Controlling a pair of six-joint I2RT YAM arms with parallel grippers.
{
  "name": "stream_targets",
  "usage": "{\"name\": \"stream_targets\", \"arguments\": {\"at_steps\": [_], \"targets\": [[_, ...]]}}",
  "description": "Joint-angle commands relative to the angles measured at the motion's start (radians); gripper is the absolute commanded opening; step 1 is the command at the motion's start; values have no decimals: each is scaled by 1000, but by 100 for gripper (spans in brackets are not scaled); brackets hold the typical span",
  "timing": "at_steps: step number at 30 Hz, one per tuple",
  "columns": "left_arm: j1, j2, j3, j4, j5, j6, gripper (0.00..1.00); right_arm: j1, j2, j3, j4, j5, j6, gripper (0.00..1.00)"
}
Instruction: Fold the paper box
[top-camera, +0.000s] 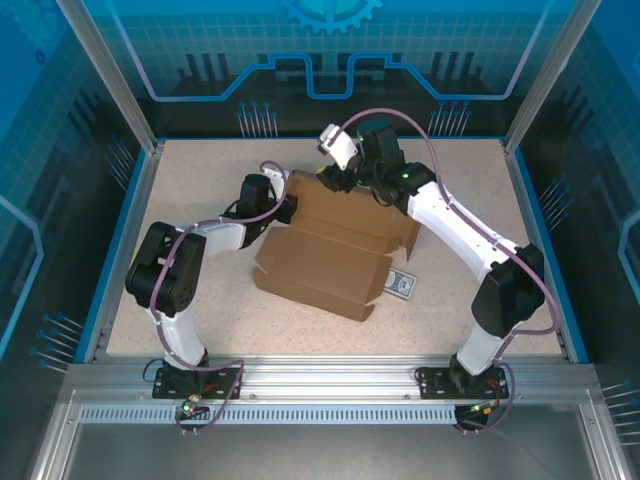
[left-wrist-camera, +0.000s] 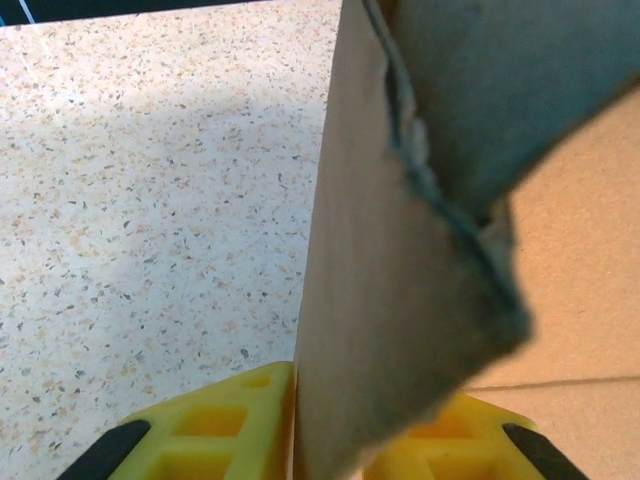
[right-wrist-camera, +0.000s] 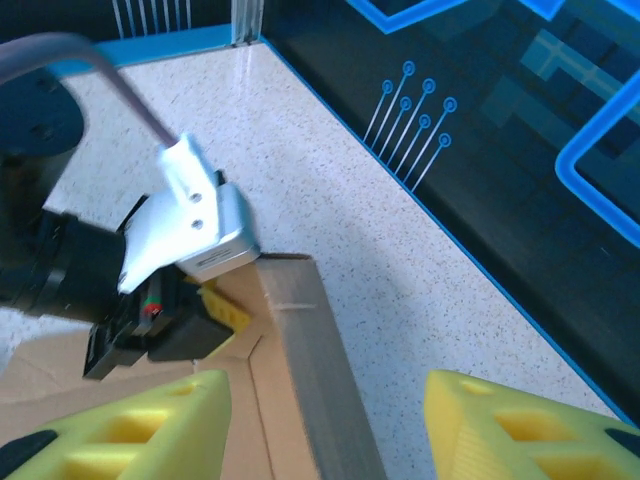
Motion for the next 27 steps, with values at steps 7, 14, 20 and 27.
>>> {"name": "stream_targets", "arguments": {"at_steps": [7, 14, 20, 27], "targets": [[-6, 4, -14, 87, 45, 13, 19, -48, 183, 182, -80, -115, 192, 52], [-6, 18, -35, 142, 49, 21, 11, -61, 330, 331, -137, -144, 272, 49], [-6, 25, -50, 191, 60, 34, 5, -74, 426, 431, -176, -189, 315, 44], [-6, 23, -72, 231, 72, 55, 3, -80, 539, 577, -268, -230, 341, 42]]}}
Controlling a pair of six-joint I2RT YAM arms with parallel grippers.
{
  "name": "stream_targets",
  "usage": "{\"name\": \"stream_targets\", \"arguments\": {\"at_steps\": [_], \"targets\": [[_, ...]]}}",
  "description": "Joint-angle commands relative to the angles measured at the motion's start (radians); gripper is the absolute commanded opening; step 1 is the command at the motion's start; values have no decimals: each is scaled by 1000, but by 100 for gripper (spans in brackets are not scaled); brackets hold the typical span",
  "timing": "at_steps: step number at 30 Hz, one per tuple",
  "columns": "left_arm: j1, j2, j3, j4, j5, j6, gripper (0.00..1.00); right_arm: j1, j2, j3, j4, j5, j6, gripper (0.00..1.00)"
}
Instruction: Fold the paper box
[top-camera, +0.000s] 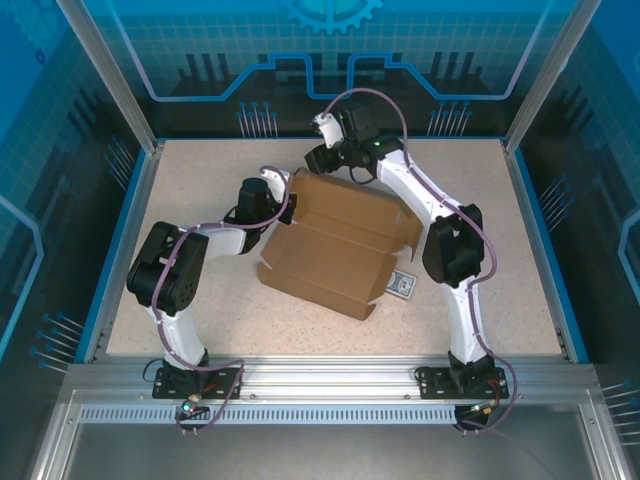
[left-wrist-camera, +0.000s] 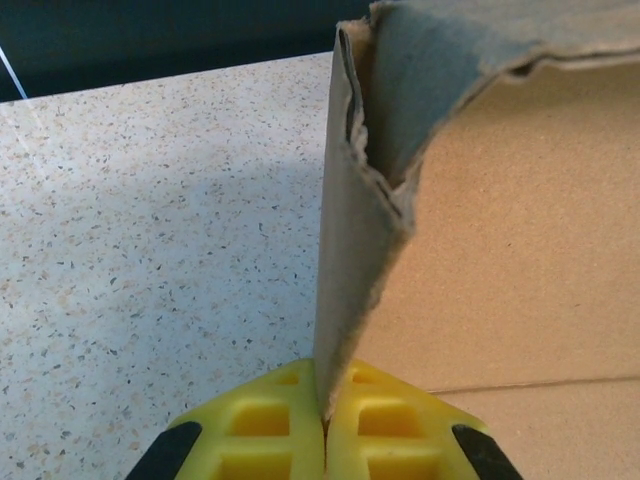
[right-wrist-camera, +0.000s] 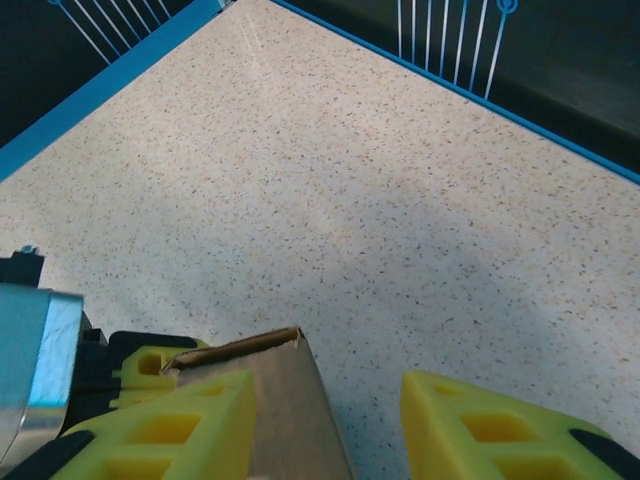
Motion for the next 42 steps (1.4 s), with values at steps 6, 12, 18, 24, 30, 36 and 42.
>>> {"name": "stream_targets", "arguments": {"at_steps": [6, 12, 18, 24, 30, 36, 42], "targets": [[-6, 12, -9, 42, 33, 21, 3, -9, 92, 118, -117, -68, 31, 41], [-6, 7, -9, 35, 34, 26, 3, -8, 105, 119, -137, -73, 26, 41], [-6, 11, -4, 25, 39, 31, 5, -1, 143, 122, -169, -49, 2, 41], [-6, 19, 4, 20, 44, 35, 8, 15, 156, 121, -197, -3, -31, 41], [-6, 21, 7, 19, 51, 40, 11, 22, 161, 116, -204, 18, -43, 41], [-6, 28, 14, 19, 56, 41, 12, 30, 163, 115, -213, 34, -53, 40], [-6, 32, 19, 19, 56, 41, 15, 38, 157, 97, -216, 54, -63, 40]]}}
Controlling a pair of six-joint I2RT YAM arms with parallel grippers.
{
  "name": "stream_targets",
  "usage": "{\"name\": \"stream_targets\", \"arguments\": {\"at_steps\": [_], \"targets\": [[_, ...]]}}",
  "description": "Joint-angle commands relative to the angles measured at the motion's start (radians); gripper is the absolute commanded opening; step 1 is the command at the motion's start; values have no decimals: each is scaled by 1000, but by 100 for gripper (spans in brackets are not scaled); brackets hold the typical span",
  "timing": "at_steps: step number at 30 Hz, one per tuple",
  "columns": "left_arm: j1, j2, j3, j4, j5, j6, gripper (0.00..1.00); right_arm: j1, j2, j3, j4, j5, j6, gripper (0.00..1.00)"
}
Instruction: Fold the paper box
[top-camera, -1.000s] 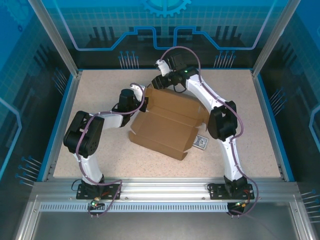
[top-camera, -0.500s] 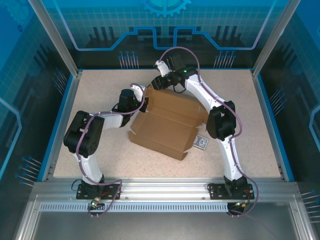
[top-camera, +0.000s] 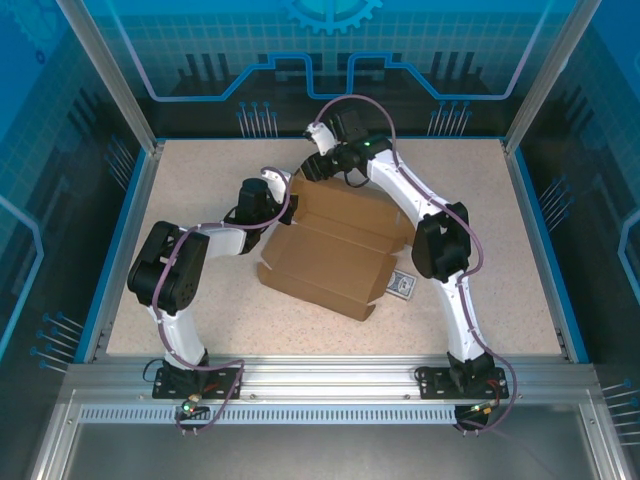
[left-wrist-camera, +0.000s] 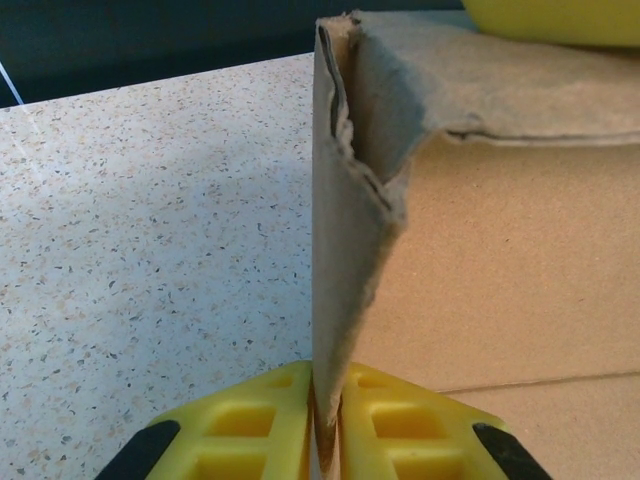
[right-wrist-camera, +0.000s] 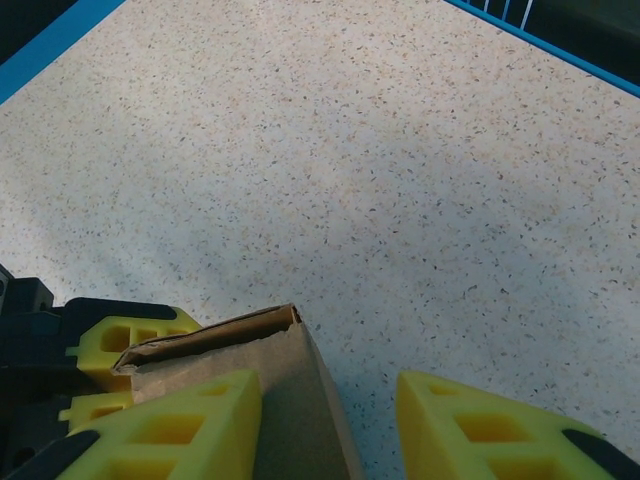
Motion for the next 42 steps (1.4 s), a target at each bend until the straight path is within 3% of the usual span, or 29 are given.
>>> {"name": "stream_targets", "arguments": {"at_steps": [1, 12, 28, 31, 38, 42], "targets": [[-6, 25, 21, 13, 51, 18, 15, 19, 47, -20, -92, 39, -24, 40], [-6, 29, 26, 20, 27, 17, 2, 16, 26, -4, -89, 30, -16, 41], [-6, -41, -61, 61, -98, -44, 0, -21, -190, 68, -123, 92, -16, 64], [-7, -44, -68, 66, -117, -52, 0, -22, -293, -25, -120, 158, -37, 65], [-6, -58, -74, 66, -192, -82, 0, -28, -630, -504, -15, 349, -9, 67], [-6, -55, -73, 71, -222, -92, 0, -37, -732, -673, -3, 424, 22, 69]]}}
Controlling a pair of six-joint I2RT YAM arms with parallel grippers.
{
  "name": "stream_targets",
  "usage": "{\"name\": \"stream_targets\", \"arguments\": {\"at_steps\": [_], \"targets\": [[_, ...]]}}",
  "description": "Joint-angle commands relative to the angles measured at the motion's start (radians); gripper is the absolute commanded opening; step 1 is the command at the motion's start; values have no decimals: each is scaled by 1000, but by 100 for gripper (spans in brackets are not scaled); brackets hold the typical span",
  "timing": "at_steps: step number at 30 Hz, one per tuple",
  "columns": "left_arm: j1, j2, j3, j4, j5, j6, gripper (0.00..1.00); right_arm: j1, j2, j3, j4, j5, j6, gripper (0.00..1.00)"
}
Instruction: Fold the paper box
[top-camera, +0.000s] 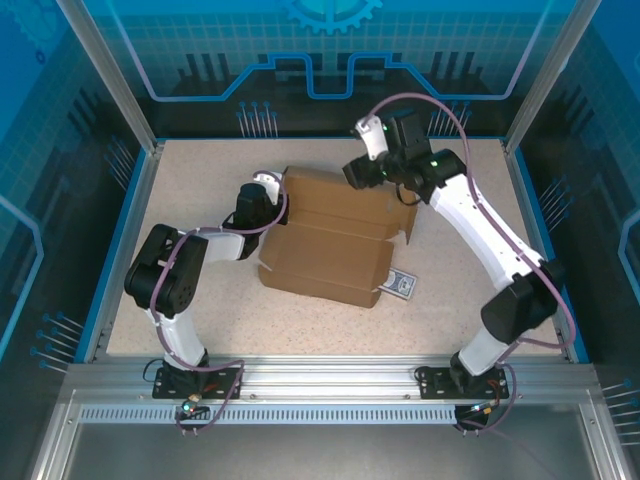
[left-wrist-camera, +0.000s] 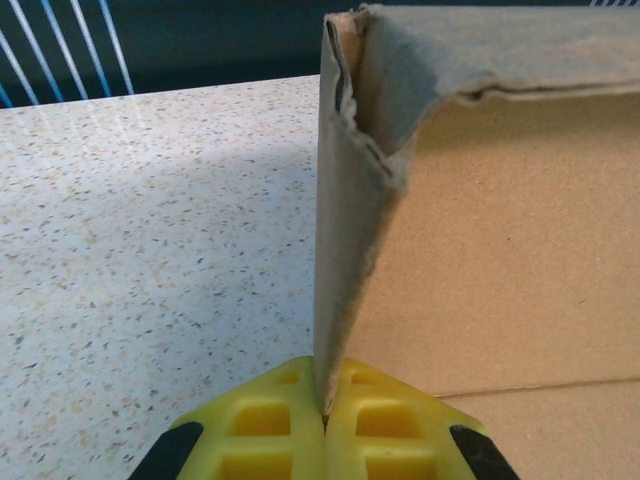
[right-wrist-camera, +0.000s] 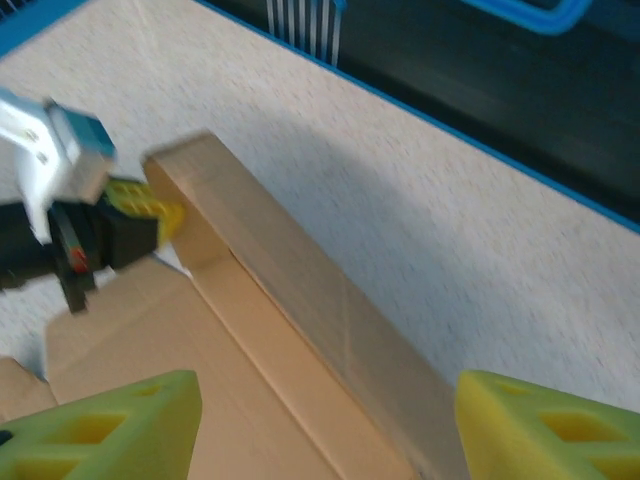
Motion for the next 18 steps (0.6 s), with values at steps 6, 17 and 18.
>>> {"name": "stream_targets", "arguments": {"at_steps": [6, 17, 18], "targets": [[-4, -22, -11, 5, -67, -37, 0, -46, -11, -165, 26, 144, 87, 70], [-5, -28, -15, 5, -65, -39, 0, -84, 141, -117, 24, 113, 155, 71], [-4, -28, -15, 6, -63, -38, 0, -84, 146, -122, 29, 92, 166, 71]]}}
